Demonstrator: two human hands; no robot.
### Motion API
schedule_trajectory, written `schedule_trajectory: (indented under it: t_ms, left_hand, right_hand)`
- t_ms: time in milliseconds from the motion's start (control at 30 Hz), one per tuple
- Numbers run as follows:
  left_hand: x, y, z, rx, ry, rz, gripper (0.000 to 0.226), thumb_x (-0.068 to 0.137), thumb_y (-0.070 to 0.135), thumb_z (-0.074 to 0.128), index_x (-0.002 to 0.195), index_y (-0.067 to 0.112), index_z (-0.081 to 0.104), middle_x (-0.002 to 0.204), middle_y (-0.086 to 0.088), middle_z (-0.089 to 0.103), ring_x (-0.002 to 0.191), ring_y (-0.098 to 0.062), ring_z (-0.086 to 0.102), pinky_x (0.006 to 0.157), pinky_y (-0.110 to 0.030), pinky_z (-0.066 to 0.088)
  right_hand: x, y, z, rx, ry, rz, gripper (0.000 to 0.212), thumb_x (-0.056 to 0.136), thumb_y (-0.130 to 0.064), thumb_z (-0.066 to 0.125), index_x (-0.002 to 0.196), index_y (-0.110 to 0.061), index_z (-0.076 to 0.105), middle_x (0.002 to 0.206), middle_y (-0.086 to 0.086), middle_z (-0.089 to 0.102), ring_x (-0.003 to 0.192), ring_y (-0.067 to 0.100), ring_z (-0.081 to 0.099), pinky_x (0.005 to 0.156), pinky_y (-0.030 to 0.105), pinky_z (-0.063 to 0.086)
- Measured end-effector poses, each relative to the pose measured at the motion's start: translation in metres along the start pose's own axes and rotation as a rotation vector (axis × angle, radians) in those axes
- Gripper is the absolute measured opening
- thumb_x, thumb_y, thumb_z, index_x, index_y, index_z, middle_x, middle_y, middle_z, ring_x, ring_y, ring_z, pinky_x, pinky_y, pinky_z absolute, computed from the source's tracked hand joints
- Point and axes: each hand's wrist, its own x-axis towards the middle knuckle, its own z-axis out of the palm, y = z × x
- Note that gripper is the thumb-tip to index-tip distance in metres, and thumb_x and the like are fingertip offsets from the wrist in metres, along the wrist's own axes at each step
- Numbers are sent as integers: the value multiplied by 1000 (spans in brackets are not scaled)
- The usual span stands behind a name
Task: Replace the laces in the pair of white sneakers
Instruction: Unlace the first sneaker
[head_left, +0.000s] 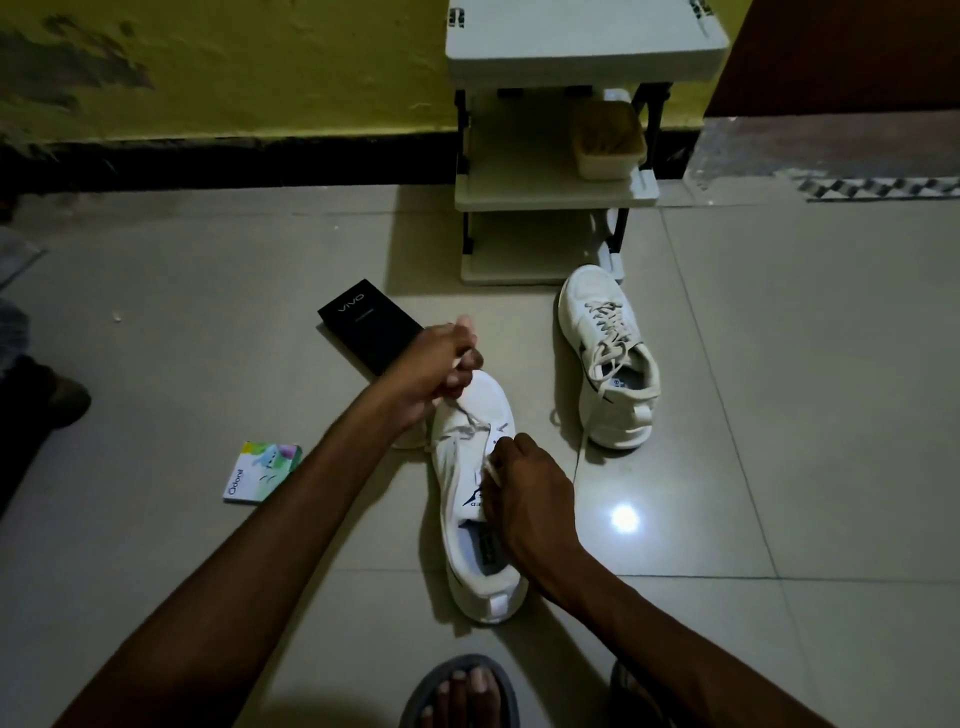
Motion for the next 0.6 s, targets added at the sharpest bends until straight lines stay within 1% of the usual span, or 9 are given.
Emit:
schedule_trajectory:
  t_ms: [67,100,200,267,333,400,433,500,600]
  left_hand:
    - [2,-13,-2,716,43,150,29,97,42,51,86,16,44,73,2,54,56,-11,51,50,-23,34]
    - [1,-21,-4,952,15,216,32,92,45,59,91,16,45,79,4,56,67,-12,57,57,-25,37]
    - [-4,-46,-7,1320,-63,309,37,87,43,66,107,18,49,96,-4,63,89,-23,61,68,-29,38]
    - [-7,-54,-7,1407,-14,386,29,89,41,61,105,19,53,101,-9,65,94,-31,62,67,-30,38]
    - [-8,-54,-6,1411,47,455,20,91,37,59,89,18,52,97,-8,66,93,-32,62,66,-29,36]
    - [-9,-52,-4,1419,64,485,22,90,34,59,79,21,46,92,-7,66,92,-30,62,64,-28,34]
    - [-11,-51,-3,1427,76,493,23,89,35,60,77,22,45,91,-6,66,92,-28,62,64,-27,34]
    - [-13,-51,0,1424,123,473,27,85,39,63,74,22,46,88,-6,67,88,-28,62,63,-28,35]
    - [-14,-54,2,1282,162,340,35,77,39,67,64,15,45,75,-6,60,75,-28,57,55,-29,34]
  right_hand:
    - [-1,0,1,-7,9,7,11,81,-12,65,88,-10,58,84,9,60,72,28,58,56,29,34]
    - [-1,0,2,-11,13,7,10,81,-13,65,89,-10,58,85,8,60,72,28,58,57,29,34]
    - [-2,1,3,7,32,2,14,84,-15,65,96,-9,61,90,9,63,77,26,59,61,28,35]
    - [-1,2,3,32,28,6,18,86,-18,64,101,-9,61,94,9,63,81,26,60,63,28,37]
    - [0,2,4,29,9,13,19,88,-21,61,104,-10,60,96,8,61,83,25,59,65,31,42]
    - [-2,4,5,48,29,6,17,87,-22,61,100,-11,59,92,6,60,78,21,57,63,30,45]
    - [-4,5,5,93,66,10,14,86,-21,63,96,-11,59,88,5,59,73,18,54,61,26,42]
    - [-8,10,4,211,164,47,10,85,-19,63,89,-11,57,82,3,57,68,12,47,59,18,35]
    - [-11,14,4,290,220,87,7,89,-19,56,89,-12,55,82,2,56,69,12,49,61,18,37]
